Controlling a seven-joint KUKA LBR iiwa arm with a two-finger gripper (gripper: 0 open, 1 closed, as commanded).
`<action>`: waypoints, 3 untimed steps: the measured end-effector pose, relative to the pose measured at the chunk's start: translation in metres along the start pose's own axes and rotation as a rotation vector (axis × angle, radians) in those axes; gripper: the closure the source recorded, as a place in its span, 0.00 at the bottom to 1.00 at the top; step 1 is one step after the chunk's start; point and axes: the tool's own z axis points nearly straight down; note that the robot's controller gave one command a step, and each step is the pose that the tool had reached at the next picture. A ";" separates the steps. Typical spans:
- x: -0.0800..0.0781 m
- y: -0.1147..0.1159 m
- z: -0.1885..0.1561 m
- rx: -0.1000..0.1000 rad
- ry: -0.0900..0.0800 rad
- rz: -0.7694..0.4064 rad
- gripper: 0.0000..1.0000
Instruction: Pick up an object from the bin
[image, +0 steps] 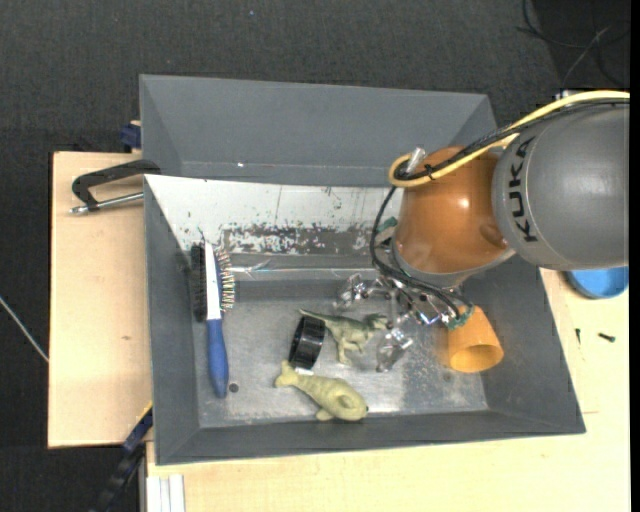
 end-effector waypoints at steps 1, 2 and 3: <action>0.020 -0.013 -0.003 0.000 0.001 0.035 0.00; 0.008 -0.003 0.030 0.003 -0.005 -0.024 0.00; 0.006 -0.004 0.028 0.003 -0.004 -0.022 0.00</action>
Offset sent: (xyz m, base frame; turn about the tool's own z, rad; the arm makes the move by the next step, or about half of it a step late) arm -0.0115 -0.0209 0.0018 0.0325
